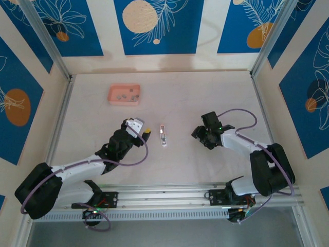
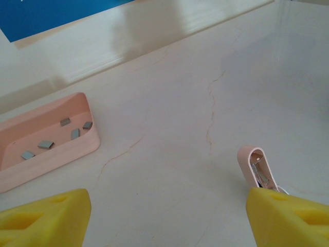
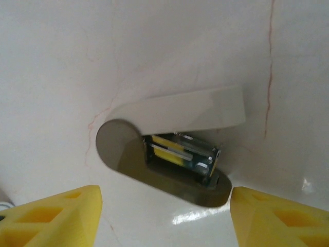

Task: Load the staples into the stapler

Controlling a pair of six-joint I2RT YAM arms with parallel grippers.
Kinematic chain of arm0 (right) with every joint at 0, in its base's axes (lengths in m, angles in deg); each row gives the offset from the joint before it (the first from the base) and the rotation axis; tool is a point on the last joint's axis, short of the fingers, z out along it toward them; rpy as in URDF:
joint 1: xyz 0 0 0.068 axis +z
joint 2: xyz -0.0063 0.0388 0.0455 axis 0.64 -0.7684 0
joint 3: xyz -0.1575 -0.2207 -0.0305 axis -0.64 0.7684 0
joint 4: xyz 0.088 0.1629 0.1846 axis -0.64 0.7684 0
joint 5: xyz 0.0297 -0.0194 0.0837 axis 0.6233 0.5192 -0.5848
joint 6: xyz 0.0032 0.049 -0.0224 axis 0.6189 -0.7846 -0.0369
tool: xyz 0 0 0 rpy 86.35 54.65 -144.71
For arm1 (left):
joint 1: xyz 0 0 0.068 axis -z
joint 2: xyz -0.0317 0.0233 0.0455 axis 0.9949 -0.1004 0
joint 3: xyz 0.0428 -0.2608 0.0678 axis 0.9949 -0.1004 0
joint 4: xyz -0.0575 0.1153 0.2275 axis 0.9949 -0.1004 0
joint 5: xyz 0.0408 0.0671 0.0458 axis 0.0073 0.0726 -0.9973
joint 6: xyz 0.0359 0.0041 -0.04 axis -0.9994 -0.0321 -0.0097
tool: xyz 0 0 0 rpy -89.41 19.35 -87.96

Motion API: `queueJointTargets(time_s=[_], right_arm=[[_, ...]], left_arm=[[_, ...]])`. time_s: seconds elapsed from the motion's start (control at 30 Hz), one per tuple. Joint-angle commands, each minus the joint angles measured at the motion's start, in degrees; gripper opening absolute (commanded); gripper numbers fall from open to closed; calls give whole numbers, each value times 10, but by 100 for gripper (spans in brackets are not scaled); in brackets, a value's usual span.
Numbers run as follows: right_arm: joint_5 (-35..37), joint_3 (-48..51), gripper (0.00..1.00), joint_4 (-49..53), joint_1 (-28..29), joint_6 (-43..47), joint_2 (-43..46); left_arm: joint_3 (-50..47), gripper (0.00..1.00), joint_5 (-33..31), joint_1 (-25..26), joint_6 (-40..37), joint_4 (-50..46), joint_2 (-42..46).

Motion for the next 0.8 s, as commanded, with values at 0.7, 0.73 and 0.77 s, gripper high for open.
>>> queueJointTargets(time_s=[0.7, 0.73, 0.77], right_arm=[[-5, -105, 66, -32, -50, 131, -79], [5, -102, 66, -17, -47, 128, -66], [14, -100, 66, -2, -44, 124, -53]], left_arm=[[14, 79, -11, 2, -23, 15, 2], [14, 79, -11, 2, -23, 15, 2], [14, 79, -11, 2, -23, 15, 3]])
